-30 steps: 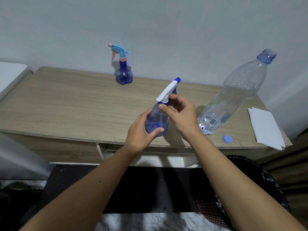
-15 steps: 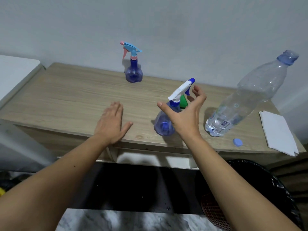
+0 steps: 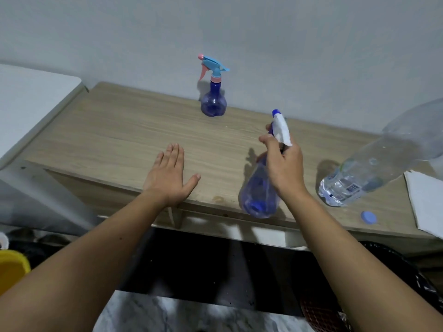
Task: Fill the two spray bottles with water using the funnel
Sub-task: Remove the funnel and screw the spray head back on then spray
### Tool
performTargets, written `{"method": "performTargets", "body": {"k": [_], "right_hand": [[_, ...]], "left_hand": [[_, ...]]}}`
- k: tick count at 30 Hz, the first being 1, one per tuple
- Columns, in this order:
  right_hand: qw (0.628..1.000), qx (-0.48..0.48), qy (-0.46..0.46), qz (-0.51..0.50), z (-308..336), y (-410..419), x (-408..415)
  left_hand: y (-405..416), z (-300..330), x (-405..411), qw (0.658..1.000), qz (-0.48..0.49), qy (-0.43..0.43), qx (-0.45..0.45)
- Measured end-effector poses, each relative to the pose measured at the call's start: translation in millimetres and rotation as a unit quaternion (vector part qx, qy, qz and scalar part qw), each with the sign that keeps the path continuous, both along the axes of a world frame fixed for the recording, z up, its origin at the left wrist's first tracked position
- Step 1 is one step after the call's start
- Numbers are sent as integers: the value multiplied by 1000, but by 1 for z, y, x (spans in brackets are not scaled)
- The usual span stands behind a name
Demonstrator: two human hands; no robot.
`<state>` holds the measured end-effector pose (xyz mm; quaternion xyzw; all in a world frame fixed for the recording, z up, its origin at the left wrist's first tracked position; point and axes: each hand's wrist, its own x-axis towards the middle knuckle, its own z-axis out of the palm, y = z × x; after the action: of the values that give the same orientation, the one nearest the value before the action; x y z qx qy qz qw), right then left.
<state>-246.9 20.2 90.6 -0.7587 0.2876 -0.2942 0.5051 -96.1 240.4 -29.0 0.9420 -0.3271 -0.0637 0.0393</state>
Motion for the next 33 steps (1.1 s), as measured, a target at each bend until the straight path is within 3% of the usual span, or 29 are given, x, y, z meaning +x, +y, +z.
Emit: {"method": "performTargets", "body": {"k": [5, 7, 21, 24, 33], "right_hand": [[970, -6, 209, 124, 1, 6, 4], [958, -11, 242, 151, -4, 8, 2], [945, -40, 303, 115, -12, 12, -2], [947, -3, 294, 130, -10, 10, -2], [955, -33, 269, 121, -5, 10, -2]], "left_hand": [[0, 0, -1, 1000, -1, -5, 8], [0, -1, -1, 1000, -3, -7, 8], [0, -6, 1, 1000, -4, -7, -7], [0, -6, 0, 1000, -3, -8, -9], [0, -3, -2, 1000, -3, -6, -11]]}}
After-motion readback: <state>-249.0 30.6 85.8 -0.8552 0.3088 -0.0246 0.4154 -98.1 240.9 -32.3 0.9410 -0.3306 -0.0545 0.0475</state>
